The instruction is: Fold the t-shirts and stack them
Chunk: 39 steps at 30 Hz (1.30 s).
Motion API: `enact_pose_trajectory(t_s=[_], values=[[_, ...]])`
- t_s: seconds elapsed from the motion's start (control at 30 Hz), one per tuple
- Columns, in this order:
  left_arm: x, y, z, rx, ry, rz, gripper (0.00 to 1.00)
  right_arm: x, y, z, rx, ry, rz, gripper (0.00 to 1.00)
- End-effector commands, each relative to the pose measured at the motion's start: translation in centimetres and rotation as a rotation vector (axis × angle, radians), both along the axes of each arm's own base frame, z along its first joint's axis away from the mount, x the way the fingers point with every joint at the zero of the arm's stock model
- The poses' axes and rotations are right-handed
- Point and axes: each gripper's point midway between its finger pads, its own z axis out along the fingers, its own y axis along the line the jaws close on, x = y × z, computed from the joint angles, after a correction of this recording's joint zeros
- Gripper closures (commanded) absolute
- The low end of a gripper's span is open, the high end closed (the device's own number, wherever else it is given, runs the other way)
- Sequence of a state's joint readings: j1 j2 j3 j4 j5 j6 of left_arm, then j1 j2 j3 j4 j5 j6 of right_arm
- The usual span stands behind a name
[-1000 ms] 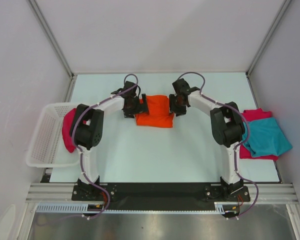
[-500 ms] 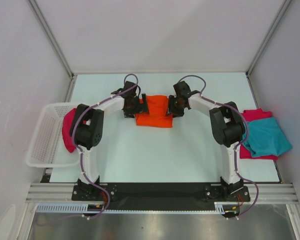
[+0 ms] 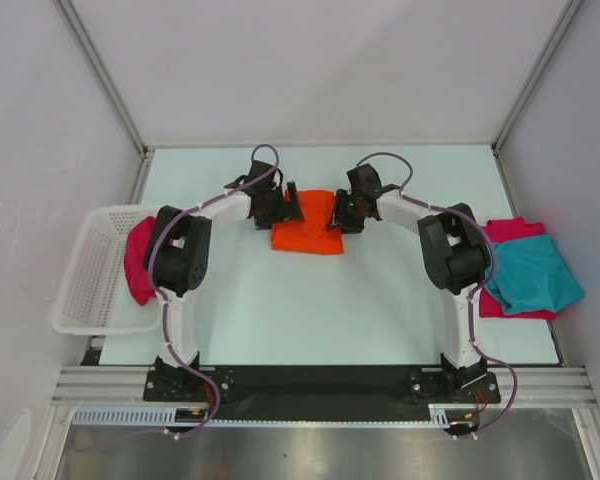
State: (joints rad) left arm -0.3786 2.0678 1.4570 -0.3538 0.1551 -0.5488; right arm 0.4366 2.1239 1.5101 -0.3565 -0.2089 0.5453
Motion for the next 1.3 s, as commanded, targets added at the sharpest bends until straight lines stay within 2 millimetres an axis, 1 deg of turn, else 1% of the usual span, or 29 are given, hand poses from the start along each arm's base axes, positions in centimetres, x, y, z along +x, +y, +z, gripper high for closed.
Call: enact_pose_trajectory(t_s=[0.0,0.07,0.17,0.27,0.3,0.37,0.4,0.43,0.47,0.5,0.53,0.7,0.77,0.87,0.9,0.93,0.97,1.0,1.03,1.07,1.1,1.13,1.17,1.2,1.23,1.27], values=[[-1.7,-1.7,-3.1,-0.026,0.095,-0.045,0.08,-2.2,-0.6,-3.3,-0.048,0.092,-0.003,0.54],[-1.8,-2.5,-3.1,-0.057,0.102,-0.061,0.11,-2.3,-0.6,-3.4,-0.046,0.097,-0.004,0.54],[-2.5,-3.4,-3.6,-0.101,0.128,-0.079,0.16,-2.4,-0.4,-3.3,-0.038,0.099,-0.010,0.55],[-3.8,-3.7,-4.4,-0.126,0.156,-0.083,0.21,-2.5,-0.3,-2.9,-0.035,0.093,-0.004,0.55],[-4.6,-3.6,-4.8,-0.126,0.170,-0.083,0.22,-2.6,-0.4,-2.9,-0.035,0.094,-0.001,0.56],[-5.1,-3.8,-5.0,-0.134,0.173,-0.086,0.26,-2.7,-0.4,-2.9,-0.034,0.090,0.001,0.66],[-5.7,-3.6,-5.5,-0.137,0.184,-0.081,0.28,-2.7,-0.4,-2.9,-0.033,0.092,0.005,0.76],[-6.1,-3.8,-5.4,-0.150,0.186,-0.090,0.32,-3.1,-0.5,-3.2,-0.035,0.096,0.005,1.00],[-6.6,-4.1,-5.5,-0.169,0.192,-0.106,0.48,-3.0,-0.6,-2.8,-0.037,0.078,0.002,1.00],[-7.2,-4.1,-5.5,-0.179,0.193,-0.109,0.55,-3.1,-0.5,-2.7,-0.040,0.067,0.001,1.00],[-7.5,-4.2,-5.5,-0.183,0.193,-0.115,0.66,-3.3,-0.7,-2.7,-0.048,0.061,-0.001,1.00],[-10.3,-5.3,-5.5,-0.199,0.207,-0.160,0.69,-3.3,-1.8,-1.8,-0.080,0.028,-0.028,1.00],[-11.1,-6.0,-5.3,-0.231,0.211,-0.179,0.69,-3.4,-2.1,-1.4,-0.090,0.014,-0.039,1.00],[-12.0,-7.4,-5.1,-0.278,0.214,-0.206,0.72,-3.1,-2.6,0.4,-0.110,-0.027,-0.056,1.00],[-12.0,-8.1,-4.6,-0.297,0.207,-0.219,0.73,-3.1,-3.0,1.5,-0.121,-0.042,-0.060,1.00],[-12.5,-9.0,-4.3,-0.306,0.204,-0.242,0.76,-2.9,-3.6,2.0,-0.147,-0.059,-0.074,1.00],[-12.5,-9.6,-4.1,-0.313,0.198,-0.256,0.77,-2.9,-3.8,2.7,-0.159,-0.073,-0.077,1.00],[-12.4,-10.6,-3.4,-0.330,0.186,-0.273,0.78,-3.3,-4.0,3.3,-0.168,-0.071,-0.071,1.00],[-13.1,-11.8,-2.8,-0.337,0.180,-0.307,0.80,-2.9,-5.1,4.6,-0.206,-0.111,-0.099,1.00],[-13.2,-12.6,-2.5,-0.345,0.173,-0.324,0.81,-2.8,-5.6,5.5,-0.217,-0.126,-0.109,1.00],[-13.1,-13.7,-1.7,-0.363,0.161,-0.342,0.81,-3.2,-6.1,6.0,-0.233,-0.122,-0.116,1.00],[-13.8,-14.9,-1.3,-0.372,0.161,-0.372,0.82,-3.2,-6.8,7.5,-0.246,-0.156,-0.137,1.00],[-14.2,-15.6,-1.1,-0.385,0.174,-0.379,0.83,-3.3,-7.4,8.1,-0.261,-0.166,-0.150,1.00],[-13.8,-16.7,-0.2,-0.414,0.149,-0.393,0.84,-4.0,-8.1,8.4,-0.292,-0.152,-0.160,1.00],[-14.5,-17.8,0.2,-0.441,0.157,-0.421,0.86,-3.8,-9.0,9.3,-0.328,-0.178,-0.189,1.00],[-14.5,-18.7,0.6,-0.478,0.164,-0.418,0.87,-4.1,-9.6,10.5,-0.341,-0.199,-0.202,1.00]])
